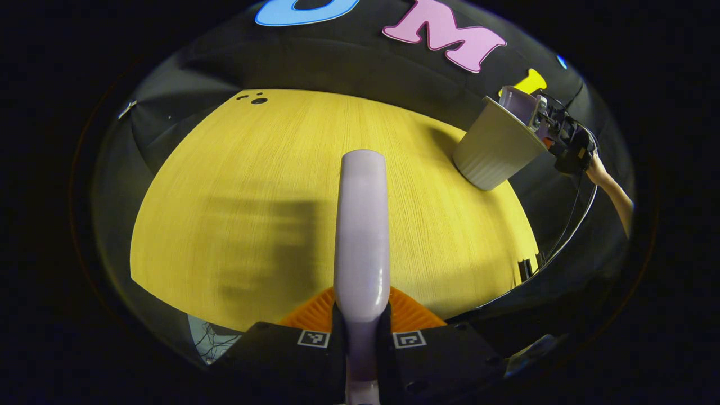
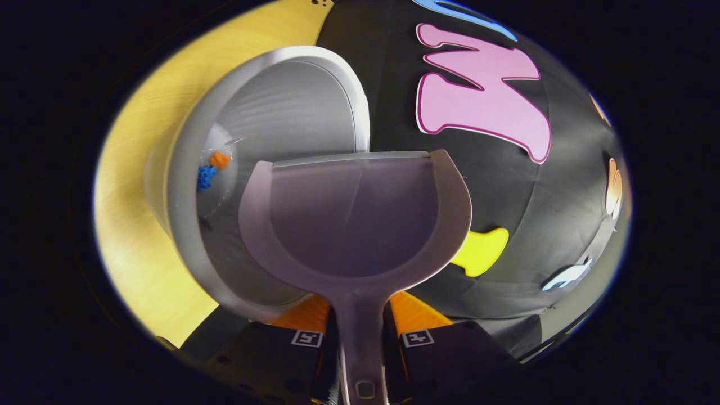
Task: Pick up the small broom and dustpan from the desktop, sweep the trash into the dustpan with the broom, and then empty the trash into the garbage bin.
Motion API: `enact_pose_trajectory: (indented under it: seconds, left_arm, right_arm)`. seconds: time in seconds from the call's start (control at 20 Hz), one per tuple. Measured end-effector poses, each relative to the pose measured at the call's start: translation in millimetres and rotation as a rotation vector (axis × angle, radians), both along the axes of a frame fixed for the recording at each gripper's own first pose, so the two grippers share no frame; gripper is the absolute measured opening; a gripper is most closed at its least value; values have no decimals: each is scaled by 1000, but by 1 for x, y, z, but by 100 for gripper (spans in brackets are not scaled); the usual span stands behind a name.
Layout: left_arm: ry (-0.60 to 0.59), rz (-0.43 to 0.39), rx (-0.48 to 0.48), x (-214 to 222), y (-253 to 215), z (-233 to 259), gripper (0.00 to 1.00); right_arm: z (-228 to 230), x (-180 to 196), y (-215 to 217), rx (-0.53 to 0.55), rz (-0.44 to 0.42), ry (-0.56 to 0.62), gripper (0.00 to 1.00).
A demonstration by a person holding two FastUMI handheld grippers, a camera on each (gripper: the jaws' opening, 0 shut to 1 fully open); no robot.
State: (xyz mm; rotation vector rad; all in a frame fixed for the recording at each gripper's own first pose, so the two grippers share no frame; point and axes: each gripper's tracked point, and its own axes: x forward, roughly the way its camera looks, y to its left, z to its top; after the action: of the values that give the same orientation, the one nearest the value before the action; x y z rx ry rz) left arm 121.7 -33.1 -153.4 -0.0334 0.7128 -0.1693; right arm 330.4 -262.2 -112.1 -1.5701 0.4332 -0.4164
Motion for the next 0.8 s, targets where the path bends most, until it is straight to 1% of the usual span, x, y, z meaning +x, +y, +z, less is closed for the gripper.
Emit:
enact_pose_trajectory:
  seconds: [0.05, 0.1, 0.15, 0.2, 0.4, 0.45, 0.55, 0.6, 0.75, 0.8]
  left_arm:
    - [-4, 12, -11, 2, 1, 4, 27]
    - [-15, 25, -25, 5, 2, 9, 26]
    - [-26, 37, -35, 8, 3, 14, 25]
    - [-38, 49, -37, 11, 7, 20, 27]
    - [-74, 84, -21, 16, 23, 37, 25]
    - [-82, 91, -17, 16, 26, 39, 27]
    - [-89, 106, -15, 14, 33, 42, 25]
    - [-91, 113, -15, 13, 35, 43, 25]
    - [-89, 117, -10, 3, 37, 40, 27]
    - [-90, 115, -3, 0, 37, 39, 25]
  right_arm:
    - [-1, -1, -4, 43, -11, -3, 39]
    - [-4, -3, -6, 98, -25, -8, 36]
    - [-7, -3, -7, 161, -38, -15, 36]
    - [-8, -5, -6, 231, -49, -24, 36]
    - [-9, -12, 7, 481, -74, -44, 36]
    - [-7, -14, 13, 529, -71, -56, 36]
    - [2, -20, 22, 612, -64, -89, 36]
    - [7, -25, 26, 657, -58, -103, 39]
    - [18, -40, 35, 801, -61, -141, 34]
    - [23, -45, 41, 846, -59, -155, 36]
